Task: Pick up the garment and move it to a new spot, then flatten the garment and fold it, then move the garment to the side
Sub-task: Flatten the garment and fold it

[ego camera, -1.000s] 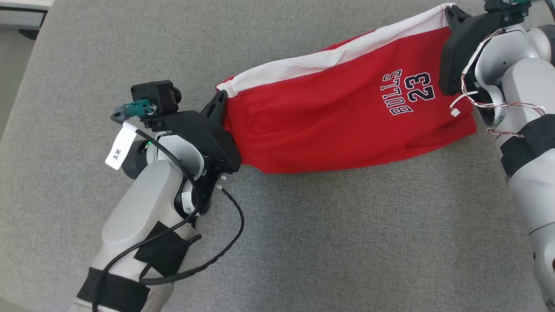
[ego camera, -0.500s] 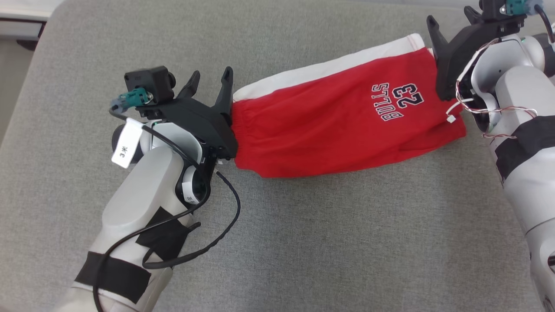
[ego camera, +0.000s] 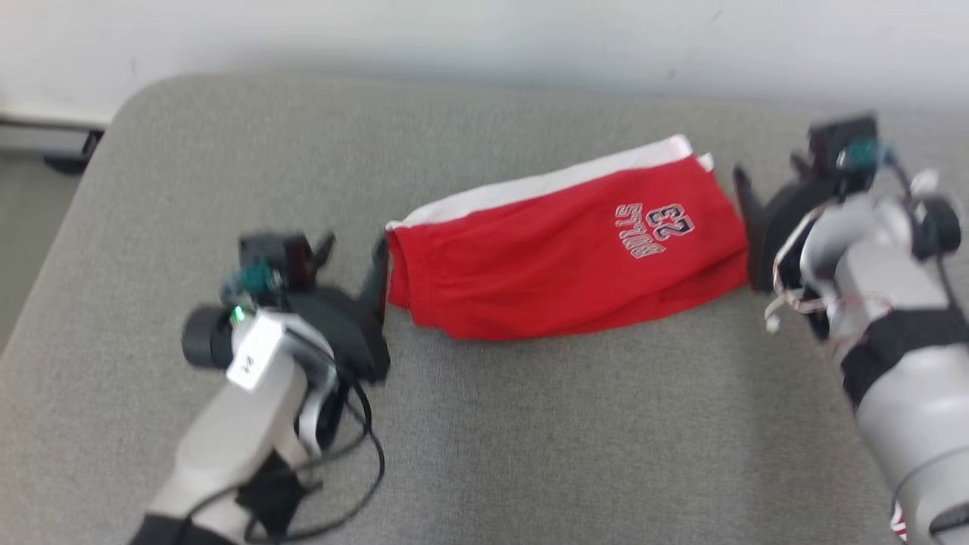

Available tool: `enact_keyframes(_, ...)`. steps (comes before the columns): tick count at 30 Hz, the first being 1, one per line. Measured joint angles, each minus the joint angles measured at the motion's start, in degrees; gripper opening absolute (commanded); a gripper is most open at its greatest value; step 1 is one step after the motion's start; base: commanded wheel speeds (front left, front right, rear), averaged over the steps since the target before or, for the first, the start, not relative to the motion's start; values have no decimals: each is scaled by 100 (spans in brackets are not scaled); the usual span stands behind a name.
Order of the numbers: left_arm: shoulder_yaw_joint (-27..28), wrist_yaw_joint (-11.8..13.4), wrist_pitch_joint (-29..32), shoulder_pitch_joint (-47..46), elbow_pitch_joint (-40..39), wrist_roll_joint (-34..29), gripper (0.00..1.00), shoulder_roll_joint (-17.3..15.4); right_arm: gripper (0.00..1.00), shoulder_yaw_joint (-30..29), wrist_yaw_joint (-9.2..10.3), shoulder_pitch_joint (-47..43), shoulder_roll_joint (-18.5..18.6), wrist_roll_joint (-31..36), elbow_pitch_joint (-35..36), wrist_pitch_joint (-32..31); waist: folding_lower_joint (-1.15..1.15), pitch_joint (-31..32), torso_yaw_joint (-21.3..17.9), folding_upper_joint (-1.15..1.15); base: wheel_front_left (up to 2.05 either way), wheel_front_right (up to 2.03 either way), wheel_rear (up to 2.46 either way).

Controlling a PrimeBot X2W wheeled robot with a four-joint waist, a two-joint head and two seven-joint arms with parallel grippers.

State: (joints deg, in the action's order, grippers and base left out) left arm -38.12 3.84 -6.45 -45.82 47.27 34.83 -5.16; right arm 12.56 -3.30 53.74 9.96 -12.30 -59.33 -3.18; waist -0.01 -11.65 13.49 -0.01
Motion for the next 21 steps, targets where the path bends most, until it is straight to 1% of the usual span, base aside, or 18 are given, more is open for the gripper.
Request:
enact_keyframes(3,-172,-171,-57,353,-16,-67,100,-40,100,-30,-1,-336,-55,-56,-130,80,0,229,-46,0,0,0,0)
enact_keyframes(5,-297,-241,-65,618,-42,-91,100,-54,100,-59,-1,-543,-108,-87,-177,114,0,375,-77,0,0,0,0)
enact_keyframes(8,-403,-292,-65,925,-153,-119,100,-62,100,-121,7,-759,-158,-144,-181,151,-1,553,-123,0,0,0,0)
enact_keyframes(10,-476,-293,-65,952,-199,-138,100,-54,100,-166,35,-840,-148,-185,-183,176,-1,622,-149,0,0,0,0)
enact_keyframes(15,-552,-387,-64,949,-324,-180,100,-48,100,-278,124,-888,-133,-297,-211,214,0,538,-137,0,0,0,0)
enact_keyframes(21,-690,-453,-4,935,-393,-247,100,-52,100,-313,140,-845,-151,-367,-234,157,1,300,-104,0,0,0,0)
